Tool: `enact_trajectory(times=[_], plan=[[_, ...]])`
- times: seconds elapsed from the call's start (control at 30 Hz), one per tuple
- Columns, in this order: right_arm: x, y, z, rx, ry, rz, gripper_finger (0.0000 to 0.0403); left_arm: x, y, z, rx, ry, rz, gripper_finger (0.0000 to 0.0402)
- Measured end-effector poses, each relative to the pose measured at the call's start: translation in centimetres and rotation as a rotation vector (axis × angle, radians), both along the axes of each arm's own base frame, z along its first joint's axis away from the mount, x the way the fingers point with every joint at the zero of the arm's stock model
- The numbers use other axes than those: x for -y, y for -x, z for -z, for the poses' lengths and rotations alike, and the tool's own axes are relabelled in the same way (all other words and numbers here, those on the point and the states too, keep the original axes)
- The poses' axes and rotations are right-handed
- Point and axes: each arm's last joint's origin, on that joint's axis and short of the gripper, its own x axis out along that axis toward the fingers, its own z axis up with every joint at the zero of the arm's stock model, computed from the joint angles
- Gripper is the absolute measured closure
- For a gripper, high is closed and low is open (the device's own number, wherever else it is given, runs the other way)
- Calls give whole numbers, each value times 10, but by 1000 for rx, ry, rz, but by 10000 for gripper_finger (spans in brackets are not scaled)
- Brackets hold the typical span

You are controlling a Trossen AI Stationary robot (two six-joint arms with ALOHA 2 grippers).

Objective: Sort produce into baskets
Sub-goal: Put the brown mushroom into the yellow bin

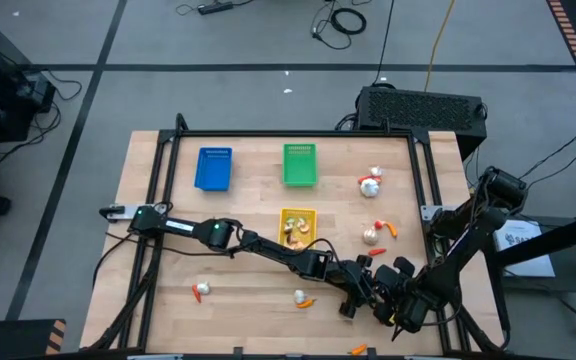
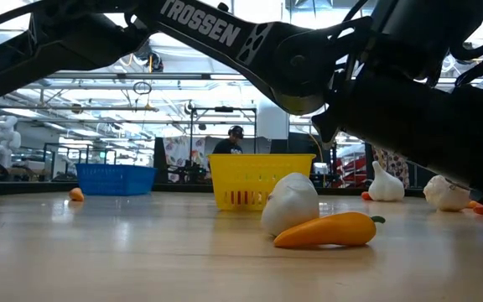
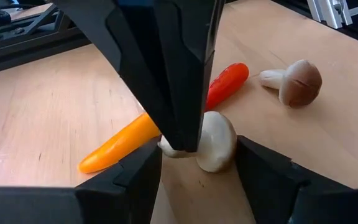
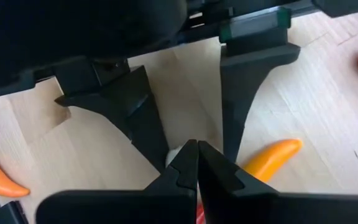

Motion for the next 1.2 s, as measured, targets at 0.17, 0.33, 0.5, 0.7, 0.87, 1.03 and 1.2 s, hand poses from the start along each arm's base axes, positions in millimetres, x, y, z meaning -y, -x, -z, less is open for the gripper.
enact_trajectory(times=[0.17, 0.33, 0.5, 0.7, 0.87, 1.03, 1.2], plan=[[0, 0, -1, -3, -4, -1, 403, 0, 0, 0, 3, 0, 0, 194], [-1, 1, -10, 5, -21, -7, 403, -1, -1, -1, 9, 2, -1, 194], [-6, 3, -23, 15, -35, -22, 403, -1, -1, -1, 16, 3, -1, 194], [-15, 8, -29, -15, -93, -32, 403, -1, -1, -2, 22, 4, -2, 195], [-19, 14, -29, -22, -122, -2, 403, -1, -1, 0, 6, 1, -2, 214], [-21, 17, -29, -22, -126, -1, 403, -1, 0, 0, -4, -1, -1, 241], [-21, 17, -29, -20, -126, 1, 403, -1, 0, 1, -7, 1, -1, 261]])
